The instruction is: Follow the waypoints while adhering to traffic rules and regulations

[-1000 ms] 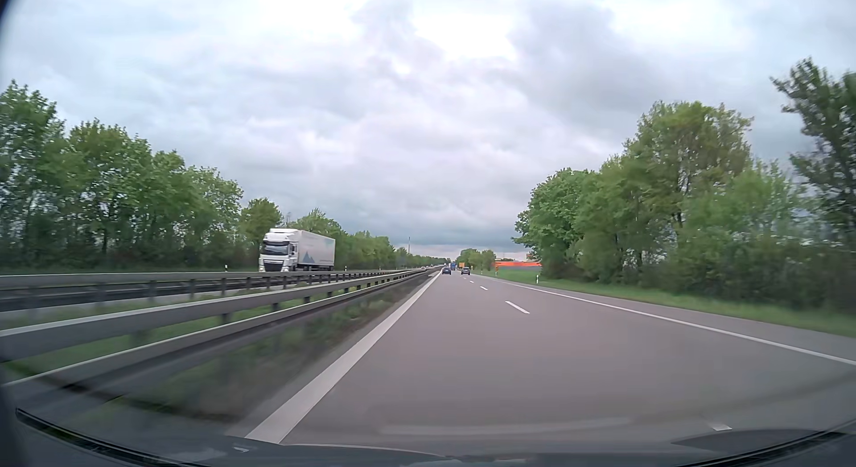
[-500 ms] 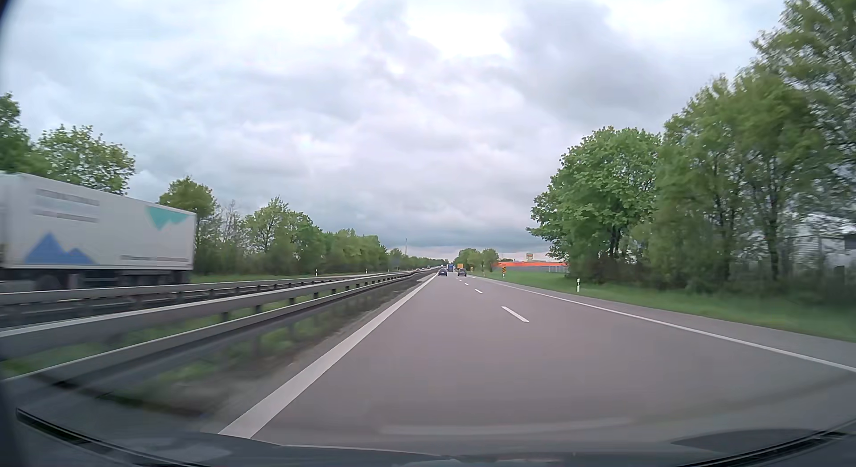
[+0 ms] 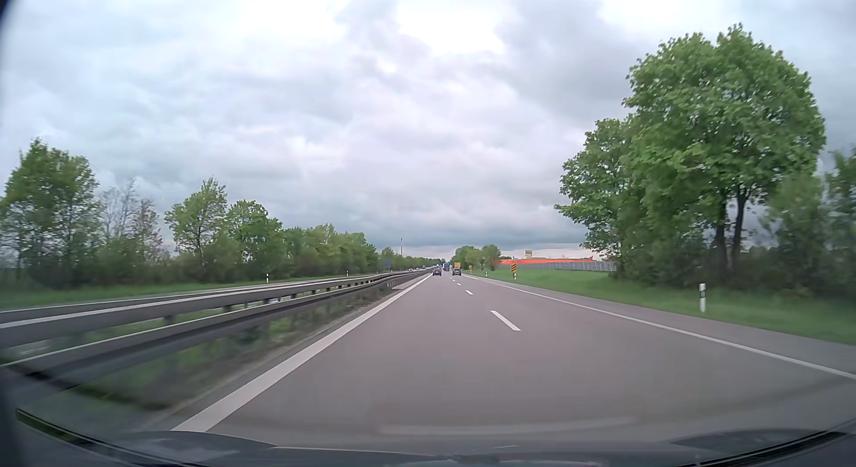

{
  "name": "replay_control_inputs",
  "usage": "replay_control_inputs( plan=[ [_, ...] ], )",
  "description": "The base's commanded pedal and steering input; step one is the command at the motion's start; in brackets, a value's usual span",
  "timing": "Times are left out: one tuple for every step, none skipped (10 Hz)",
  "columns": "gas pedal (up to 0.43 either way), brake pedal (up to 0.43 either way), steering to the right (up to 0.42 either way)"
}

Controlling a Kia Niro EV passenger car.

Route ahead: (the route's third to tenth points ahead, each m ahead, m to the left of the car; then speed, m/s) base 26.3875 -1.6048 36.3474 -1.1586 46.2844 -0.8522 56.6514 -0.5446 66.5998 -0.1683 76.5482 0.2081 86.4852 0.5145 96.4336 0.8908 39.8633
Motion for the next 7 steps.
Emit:
replay_control_inputs(
  plan=[
    [0.311, 0.012, 0.003],
    [0.311, 0.012, 0.002],
    [0.311, 0.012, 0.002],
    [0.311, 0.012, 0.000],
    [0.311, 0.012, -0.001],
    [0.311, 0.012, -0.001],
    [0.311, 0.012, -0.002]
  ],
)
